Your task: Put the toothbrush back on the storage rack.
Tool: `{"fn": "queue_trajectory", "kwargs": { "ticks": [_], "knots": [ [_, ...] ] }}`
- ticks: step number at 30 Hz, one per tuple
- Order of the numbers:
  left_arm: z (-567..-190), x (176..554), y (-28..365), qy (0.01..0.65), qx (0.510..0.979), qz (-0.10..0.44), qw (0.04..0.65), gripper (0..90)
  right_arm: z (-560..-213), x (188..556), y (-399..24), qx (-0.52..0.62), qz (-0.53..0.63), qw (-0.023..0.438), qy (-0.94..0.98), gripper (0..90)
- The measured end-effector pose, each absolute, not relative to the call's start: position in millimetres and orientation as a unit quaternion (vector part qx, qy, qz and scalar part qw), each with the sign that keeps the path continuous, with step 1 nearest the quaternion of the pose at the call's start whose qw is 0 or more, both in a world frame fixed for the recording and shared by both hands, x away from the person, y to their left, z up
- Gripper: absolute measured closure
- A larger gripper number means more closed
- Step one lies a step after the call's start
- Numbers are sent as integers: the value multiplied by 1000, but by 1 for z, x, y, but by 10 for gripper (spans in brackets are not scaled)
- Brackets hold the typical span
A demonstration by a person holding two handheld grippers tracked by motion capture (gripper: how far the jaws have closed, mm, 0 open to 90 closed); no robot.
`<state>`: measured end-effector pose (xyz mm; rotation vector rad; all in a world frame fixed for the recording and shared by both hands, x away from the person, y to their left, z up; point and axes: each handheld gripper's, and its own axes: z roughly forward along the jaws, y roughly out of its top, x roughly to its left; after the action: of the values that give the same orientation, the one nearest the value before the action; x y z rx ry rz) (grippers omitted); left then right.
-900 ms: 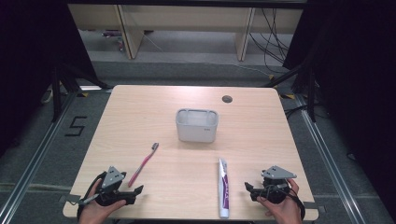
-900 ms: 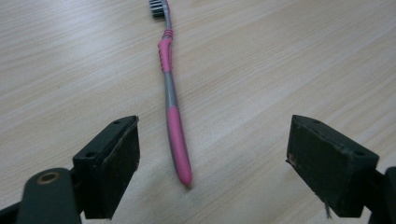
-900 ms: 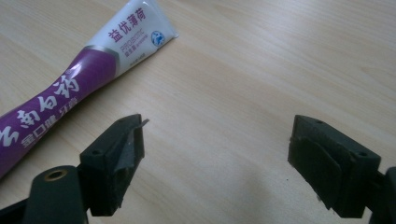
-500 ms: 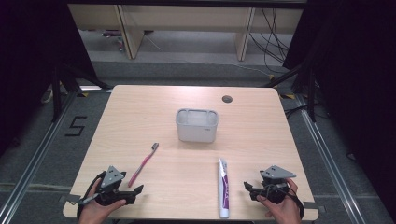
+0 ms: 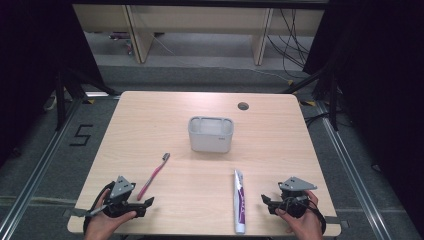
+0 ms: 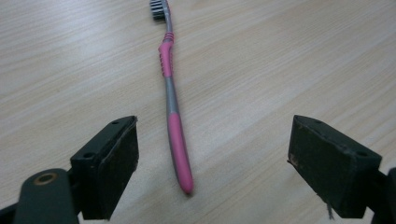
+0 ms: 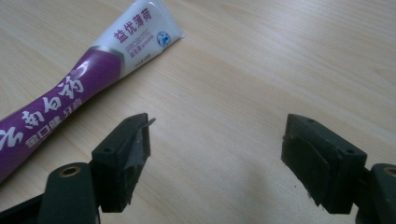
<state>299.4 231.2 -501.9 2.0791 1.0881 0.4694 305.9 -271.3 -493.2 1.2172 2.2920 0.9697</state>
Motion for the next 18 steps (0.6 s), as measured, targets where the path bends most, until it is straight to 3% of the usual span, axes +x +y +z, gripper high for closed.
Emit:
{"fn": "queue_trajectory", "kwargs": {
  "ticks": [8, 9, 12, 14, 18],
  "knots": [
    [-499, 306, 227, 419, 813, 184, 359, 193, -492, 302, -272, 439, 346, 181, 809, 235],
    [-499, 307, 224, 423, 811, 183, 360, 196, -493, 303, -274, 424, 343, 205, 813, 235],
    [-499, 309, 224, 417, 817, 183, 354, 196, -493, 304, -274, 422, 344, 205, 813, 237],
    [-499, 310, 222, 422, 811, 183, 362, 197, -493, 303, -273, 425, 340, 183, 818, 250],
    [-498, 311, 223, 423, 813, 183, 356, 197, -493, 304, -273, 419, 341, 182, 822, 252]
  ]
}}
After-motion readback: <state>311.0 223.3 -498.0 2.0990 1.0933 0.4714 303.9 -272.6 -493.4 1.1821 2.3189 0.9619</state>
